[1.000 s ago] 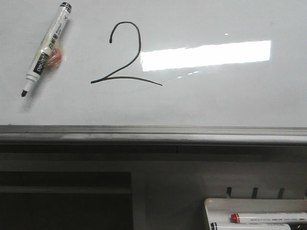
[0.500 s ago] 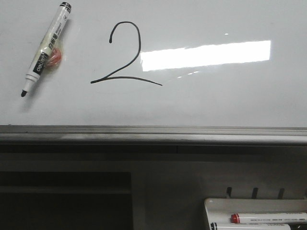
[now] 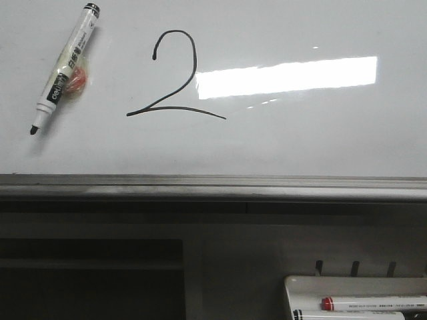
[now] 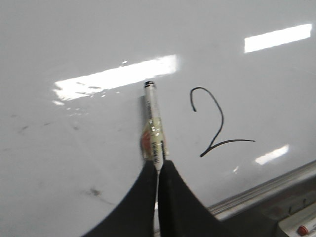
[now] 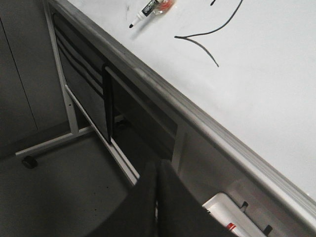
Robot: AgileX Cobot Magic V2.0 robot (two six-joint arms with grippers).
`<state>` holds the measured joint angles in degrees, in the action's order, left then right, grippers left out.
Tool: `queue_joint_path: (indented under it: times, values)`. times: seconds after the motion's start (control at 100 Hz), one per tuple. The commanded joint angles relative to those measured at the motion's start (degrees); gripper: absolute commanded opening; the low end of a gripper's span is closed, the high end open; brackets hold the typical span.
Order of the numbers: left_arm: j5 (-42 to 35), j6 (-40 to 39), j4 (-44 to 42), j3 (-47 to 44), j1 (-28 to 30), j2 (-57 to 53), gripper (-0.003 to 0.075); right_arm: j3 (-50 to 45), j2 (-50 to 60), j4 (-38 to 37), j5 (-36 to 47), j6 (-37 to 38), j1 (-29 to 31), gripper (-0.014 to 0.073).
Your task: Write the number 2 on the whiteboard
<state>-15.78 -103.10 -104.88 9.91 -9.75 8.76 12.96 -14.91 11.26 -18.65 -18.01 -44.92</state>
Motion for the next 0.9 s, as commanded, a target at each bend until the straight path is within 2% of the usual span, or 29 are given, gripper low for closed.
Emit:
queue_joint_path:
  times: [0.0, 0.14, 0.2, 0.24, 0.3, 0.33, 0.37, 0.38, 0.43, 0.47, 0.5, 0.54, 0.59, 0.75, 0.83, 0.89]
  values:
    - [1.69, -3.95, -0.25, 1.25, 3.36, 0.49, -0.002, 1.42, -0.31, 0.21, 4.05, -0.35, 0.33, -0.0071]
    - [1.27, -2.68, -0.25, 1.03, 7.45, 0.49, -0.002, 1.42, -0.31, 0.21, 4.05, -0.35, 0.33, -0.0071]
    - [1.77, 2.71, -0.25, 1.03, 7.94, 0.49, -0.002, 1.42, -0.31, 0.21, 4.05, -0.35, 0.33, -0.0071]
    - [2.48, 7.91, 3.92, 1.03, 7.94, 0.49, -0.002, 1.42, -0.31, 0.21, 4.05, -0.35, 0.33, -0.0071]
    - [3.77, 26.29, 16.82, 1.03, 7.94, 0.49, -0.002, 1.42, -0.31, 0.21, 4.05, -0.35, 0.33, -0.0071]
    - [4.26, 38.0, 29.42, 1.03, 7.94, 0.49, -0.002, 1.42, -0.31, 0.21, 4.05, -0.35, 0.33, -0.0071]
    - [4.7, 57.92, 44.71, 1.03, 7.94, 0.49, -0.002, 1.42, -0.31, 0.21, 4.05, -0.35, 0.33, -0.0071]
    - [4.76, 61.4, 51.12, 1.03, 7.94, 0.49, -0.002, 1.42, -0.31, 0.21, 4.05, -0.35, 0.33, -0.0071]
    - [5.43, 88.75, 73.45, 1.03, 7.94, 0.49, -0.002, 1.42, -0.31, 0.21, 4.05, -0.35, 0.33, -0.0071]
    - [7.24, 103.1, 88.36, 1.03, 7.94, 0.13, -0.002, 1.42, -0.31, 0.21, 4.05, -0.35, 0.33, -0.0071]
    - [9.29, 112.33, 95.34, 1.03, 7.94, -0.03, -0.002, 1.42, -0.31, 0.21, 4.05, -0.35, 0.33, -0.0071]
    - [13.15, 116.99, 103.0, 1.03, 7.94, -0.03, -0.002, 1.42, -0.31, 0.21, 4.05, -0.35, 0.33, -0.0071]
    - [18.98, 118.43, 107.06, 1.03, 7.94, -0.03, -0.002, 1.42, -0.31, 0.21, 4.05, -0.35, 0.33, -0.0071]
    - [36.0, 117.96, 107.25, 1.03, 7.94, -0.03, -0.002, 1.42, -0.31, 0.21, 4.05, -0.35, 0.33, -0.0071]
    - [37.85, 117.96, 105.3, 1.03, 7.94, -0.03, -0.002, 1.42, -0.31, 0.21, 4.05, -0.35, 0.33, -0.0071]
    - [34.59, 117.54, 104.4, -0.19, 8.15, -0.57, -0.002, 1.42, -0.31, 0.21, 4.05, -0.35, 0.33, -0.0071]
